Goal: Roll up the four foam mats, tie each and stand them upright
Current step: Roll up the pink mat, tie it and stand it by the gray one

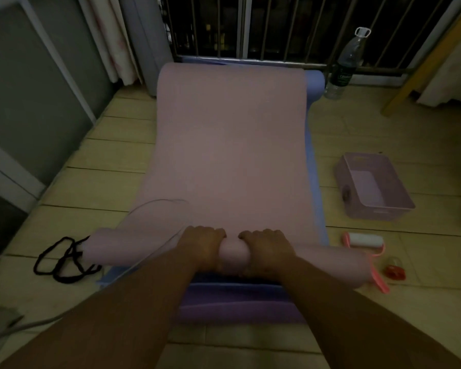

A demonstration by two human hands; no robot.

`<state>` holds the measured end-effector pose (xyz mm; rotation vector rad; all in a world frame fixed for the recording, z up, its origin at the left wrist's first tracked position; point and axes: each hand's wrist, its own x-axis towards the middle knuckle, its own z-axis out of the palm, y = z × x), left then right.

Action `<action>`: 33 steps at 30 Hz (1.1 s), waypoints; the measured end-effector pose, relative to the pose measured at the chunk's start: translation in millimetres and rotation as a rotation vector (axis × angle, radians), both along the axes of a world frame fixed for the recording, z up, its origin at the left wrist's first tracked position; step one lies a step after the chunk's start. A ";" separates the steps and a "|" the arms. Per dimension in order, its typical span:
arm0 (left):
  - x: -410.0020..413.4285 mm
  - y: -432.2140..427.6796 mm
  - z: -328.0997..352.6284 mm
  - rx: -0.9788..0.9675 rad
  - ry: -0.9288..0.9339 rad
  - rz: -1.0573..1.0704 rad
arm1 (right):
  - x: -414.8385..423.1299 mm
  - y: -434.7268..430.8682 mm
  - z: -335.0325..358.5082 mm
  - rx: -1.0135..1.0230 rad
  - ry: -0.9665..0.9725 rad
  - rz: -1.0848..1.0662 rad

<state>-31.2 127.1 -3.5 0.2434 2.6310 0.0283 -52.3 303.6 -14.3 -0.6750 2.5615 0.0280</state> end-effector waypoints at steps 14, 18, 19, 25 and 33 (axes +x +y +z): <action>4.7 -9.2 -4.0 0.064 -0.079 -0.027 | -10.3 -6.9 9.8 0.015 -0.262 -0.056; -3.3 -12.7 -1.3 0.078 -0.114 0.048 | -4.9 -8.7 6.6 0.027 0.032 0.072; -5.6 -13.6 0.8 0.083 -0.116 0.059 | -4.1 -9.9 6.1 0.036 0.069 0.089; -2.4 -10.9 0.2 0.106 -0.120 0.048 | -3.2 -16.9 10.0 0.043 -0.103 -0.048; 0.1 -22.9 4.8 0.031 -0.089 0.042 | -3.3 -26.0 8.7 0.001 -0.081 0.021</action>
